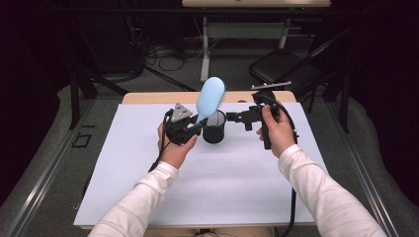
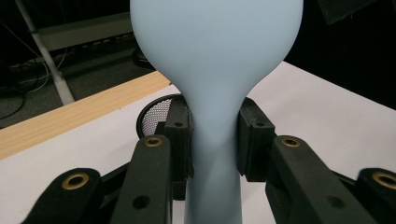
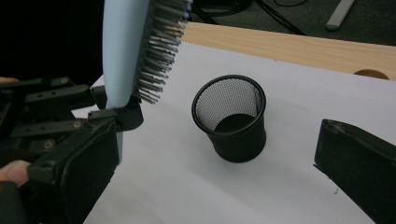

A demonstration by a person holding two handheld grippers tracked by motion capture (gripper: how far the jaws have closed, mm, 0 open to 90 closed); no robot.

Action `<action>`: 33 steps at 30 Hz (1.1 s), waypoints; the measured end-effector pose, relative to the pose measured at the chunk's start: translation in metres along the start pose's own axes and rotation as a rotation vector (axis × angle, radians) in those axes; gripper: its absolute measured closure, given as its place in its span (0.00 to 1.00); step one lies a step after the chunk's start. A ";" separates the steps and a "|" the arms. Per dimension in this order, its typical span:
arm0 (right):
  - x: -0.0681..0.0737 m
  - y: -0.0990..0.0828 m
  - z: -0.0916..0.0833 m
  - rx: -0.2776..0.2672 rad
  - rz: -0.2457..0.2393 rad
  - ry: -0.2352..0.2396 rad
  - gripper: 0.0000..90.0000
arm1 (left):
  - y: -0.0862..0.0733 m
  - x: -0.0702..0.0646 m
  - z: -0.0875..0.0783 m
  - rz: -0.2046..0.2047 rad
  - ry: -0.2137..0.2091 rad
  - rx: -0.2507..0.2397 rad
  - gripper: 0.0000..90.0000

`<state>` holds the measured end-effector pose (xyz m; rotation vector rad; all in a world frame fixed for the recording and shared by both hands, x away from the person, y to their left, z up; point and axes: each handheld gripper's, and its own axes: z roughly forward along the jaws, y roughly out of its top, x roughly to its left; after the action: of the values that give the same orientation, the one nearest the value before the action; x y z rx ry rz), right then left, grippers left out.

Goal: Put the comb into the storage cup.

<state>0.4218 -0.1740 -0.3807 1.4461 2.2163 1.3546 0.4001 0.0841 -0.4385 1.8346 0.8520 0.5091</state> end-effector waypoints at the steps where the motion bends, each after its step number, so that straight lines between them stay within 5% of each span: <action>1: 0.000 0.002 0.000 -0.003 0.002 0.004 0.00 | 0.000 0.000 0.000 0.000 0.000 0.000 0.78; 33: 0.009 0.035 0.015 0.002 0.042 0.035 0.03 | 0.000 -0.003 0.004 -0.002 -0.009 0.005 0.78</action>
<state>0.4480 -0.1541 -0.3605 1.4891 2.2207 1.4014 0.4014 0.0794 -0.4402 1.8389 0.8489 0.4974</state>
